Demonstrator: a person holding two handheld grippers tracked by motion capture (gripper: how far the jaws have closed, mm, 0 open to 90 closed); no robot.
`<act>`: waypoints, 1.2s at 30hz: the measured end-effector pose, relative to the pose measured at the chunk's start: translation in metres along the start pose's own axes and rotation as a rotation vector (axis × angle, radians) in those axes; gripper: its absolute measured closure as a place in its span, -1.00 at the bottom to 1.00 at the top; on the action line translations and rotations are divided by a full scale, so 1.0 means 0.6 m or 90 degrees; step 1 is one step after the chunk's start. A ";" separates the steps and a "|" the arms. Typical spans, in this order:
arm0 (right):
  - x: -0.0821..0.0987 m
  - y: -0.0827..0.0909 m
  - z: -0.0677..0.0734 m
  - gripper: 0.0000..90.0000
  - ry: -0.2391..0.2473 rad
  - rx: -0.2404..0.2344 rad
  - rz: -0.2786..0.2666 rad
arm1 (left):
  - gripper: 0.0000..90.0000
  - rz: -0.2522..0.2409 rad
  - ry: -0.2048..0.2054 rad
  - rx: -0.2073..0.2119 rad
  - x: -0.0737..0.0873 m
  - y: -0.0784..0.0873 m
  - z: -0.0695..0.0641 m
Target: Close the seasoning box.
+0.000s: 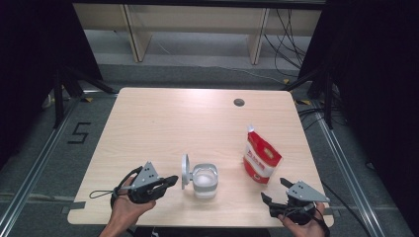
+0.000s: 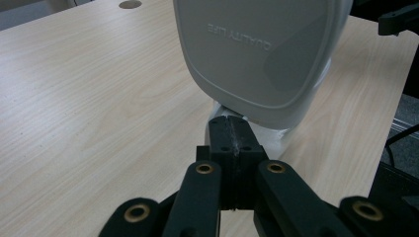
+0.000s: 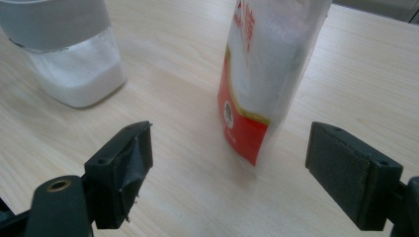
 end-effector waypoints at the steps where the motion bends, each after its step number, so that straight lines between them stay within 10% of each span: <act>1: 0.000 0.000 0.000 -0.57 -0.001 0.000 0.000 | 0.99 -0.001 0.002 0.002 -0.001 -0.001 0.000; 36: 0.003 0.000 0.005 -0.58 -0.008 -0.010 0.000 | 0.99 -0.010 -0.008 0.009 -0.024 -0.006 -0.010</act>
Point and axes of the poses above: each handheld gripper's, and its own axes: y roughly backward along the jaws, x roughly out of its underside, z roughly to its left, the point moved 3 cm from there along -y, roughly forward along the jaws, and after that the axes turned 1 degree about x, right-handed, at the moved point
